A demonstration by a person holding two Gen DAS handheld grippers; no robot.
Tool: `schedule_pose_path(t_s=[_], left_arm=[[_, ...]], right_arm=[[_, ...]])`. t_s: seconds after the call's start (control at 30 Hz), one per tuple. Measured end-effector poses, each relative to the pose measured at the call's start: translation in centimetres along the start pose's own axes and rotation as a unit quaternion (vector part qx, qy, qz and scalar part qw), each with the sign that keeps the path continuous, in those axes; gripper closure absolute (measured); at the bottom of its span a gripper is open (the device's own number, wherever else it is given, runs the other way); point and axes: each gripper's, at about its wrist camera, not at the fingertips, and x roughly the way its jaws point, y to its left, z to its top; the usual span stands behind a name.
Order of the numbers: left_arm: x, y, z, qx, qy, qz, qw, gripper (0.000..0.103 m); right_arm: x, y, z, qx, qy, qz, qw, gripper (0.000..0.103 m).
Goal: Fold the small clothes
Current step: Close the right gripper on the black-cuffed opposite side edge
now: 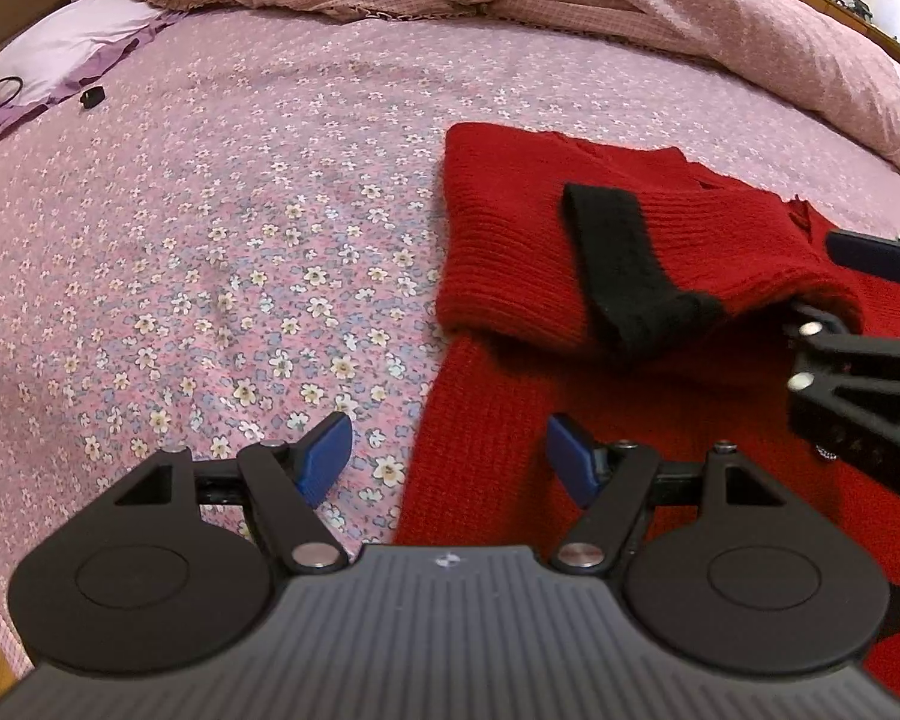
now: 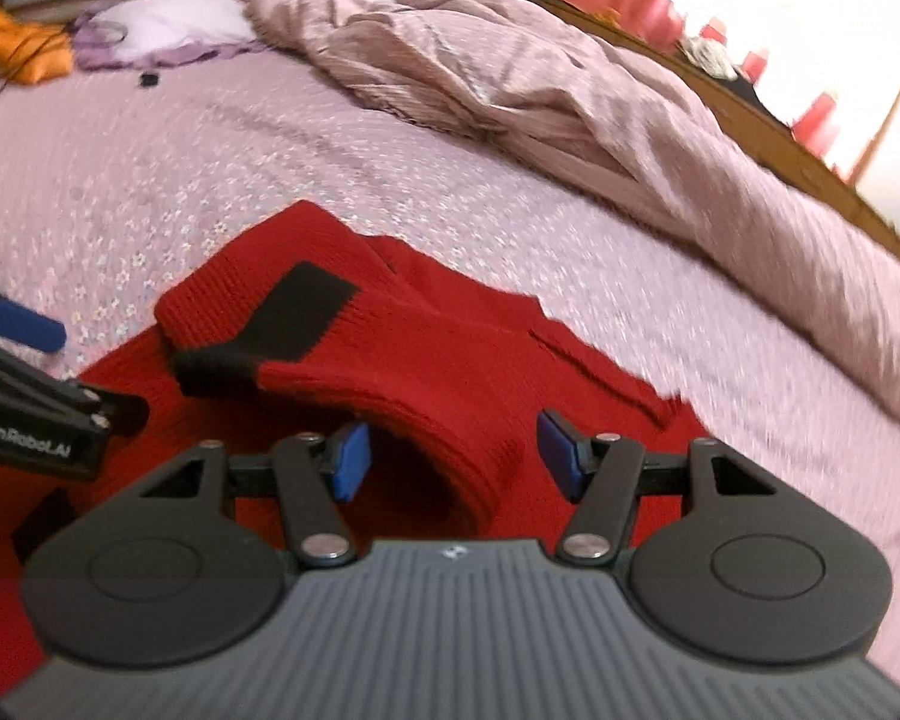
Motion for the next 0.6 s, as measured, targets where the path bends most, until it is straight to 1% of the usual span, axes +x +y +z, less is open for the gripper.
schedule_pose_path(t_s=[0.1, 0.17, 0.2, 0.23, 0.27, 0.33, 0.43, 0.5, 0.6], left_arm=[[0.1, 0.0, 0.2, 0.0, -0.002, 0.001, 1.0, 0.027], [0.3, 0.0, 0.3, 0.002, -0.004, 0.003, 1.0, 0.027], [0.4, 0.0, 0.4, 0.003, -0.006, 0.004, 1.0, 0.027], [0.5, 0.0, 0.5, 0.003, -0.007, 0.006, 1.0, 0.027], [0.7, -0.1, 0.7, 0.003, -0.009, 0.008, 0.9999, 0.027], [1.0, -0.2, 1.0, 0.003, -0.012, 0.013, 0.9998, 0.027], [1.5, -0.5, 1.5, 0.007, -0.017, 0.022, 0.9996, 0.027], [1.7, -0.7, 1.8, 0.011, -0.02, 0.03, 0.9993, 0.027], [2.1, -1.1, 2.0, 0.02, -0.021, 0.037, 0.9989, 0.027]], right_arm=[[0.5, 1.1, 0.1, -0.039, -0.015, 0.008, 0.999, 0.042], [0.9, 1.2, 0.1, -0.043, -0.016, 0.016, 0.999, 0.046], [0.9, 1.1, 0.2, -0.034, -0.016, 0.02, 0.999, 0.054], [1.0, 0.7, 0.3, -0.024, -0.015, 0.024, 0.999, 0.074], [1.0, 0.3, 0.5, -0.01, -0.014, 0.026, 1.0, 0.081], [0.8, -1.0, 0.9, 0.022, -0.021, 0.02, 0.999, 0.085], [-0.4, -3.4, 1.2, 0.065, -0.046, -0.008, 0.997, 0.089], [-1.3, -5.6, 1.2, 0.101, -0.06, -0.027, 0.993, 0.089], [-2.4, -8.5, 0.1, 0.15, -0.072, -0.053, 0.985, 0.09]])
